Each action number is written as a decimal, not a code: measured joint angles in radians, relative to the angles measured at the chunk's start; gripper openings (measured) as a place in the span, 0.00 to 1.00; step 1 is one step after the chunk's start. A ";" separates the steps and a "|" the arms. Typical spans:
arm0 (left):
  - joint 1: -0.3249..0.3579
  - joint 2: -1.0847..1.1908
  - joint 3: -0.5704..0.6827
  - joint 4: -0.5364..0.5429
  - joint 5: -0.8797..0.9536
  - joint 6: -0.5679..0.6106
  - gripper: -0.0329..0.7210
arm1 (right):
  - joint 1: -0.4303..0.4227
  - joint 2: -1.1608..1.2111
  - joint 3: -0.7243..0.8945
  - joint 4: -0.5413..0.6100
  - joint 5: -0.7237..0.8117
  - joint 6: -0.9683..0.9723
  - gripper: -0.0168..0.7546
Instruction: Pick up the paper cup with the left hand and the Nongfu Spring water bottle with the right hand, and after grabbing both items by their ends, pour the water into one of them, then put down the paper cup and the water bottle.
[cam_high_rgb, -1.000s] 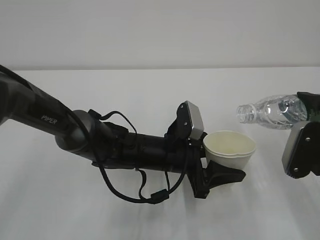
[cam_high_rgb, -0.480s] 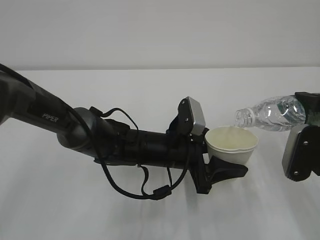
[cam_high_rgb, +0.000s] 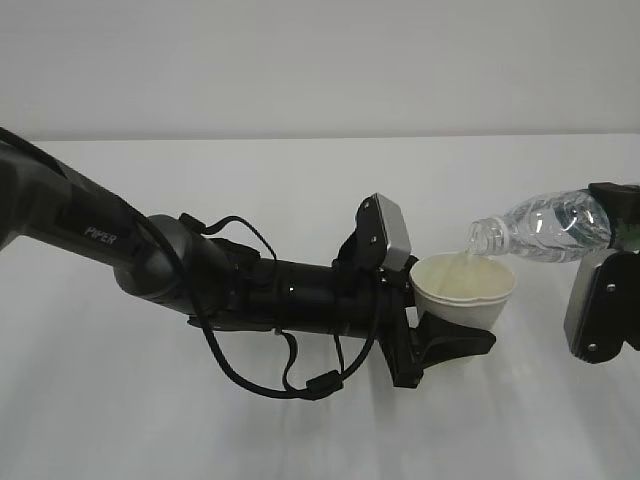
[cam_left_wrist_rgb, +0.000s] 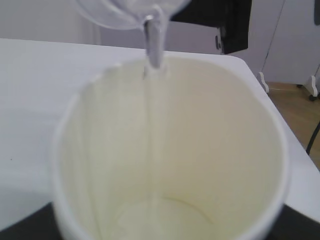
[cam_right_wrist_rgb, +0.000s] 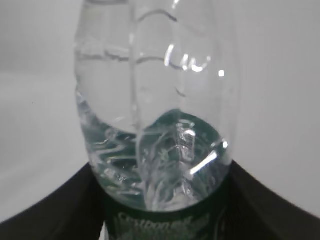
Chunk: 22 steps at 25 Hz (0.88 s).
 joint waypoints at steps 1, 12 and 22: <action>0.000 0.000 0.000 0.000 0.000 0.000 0.63 | 0.000 0.000 0.000 0.000 -0.001 0.000 0.61; 0.000 0.000 0.000 0.000 0.002 0.000 0.63 | 0.000 -0.002 0.000 -0.001 -0.002 -0.019 0.61; 0.000 0.000 0.000 0.000 0.002 0.000 0.63 | 0.000 -0.002 0.000 -0.001 -0.002 -0.031 0.61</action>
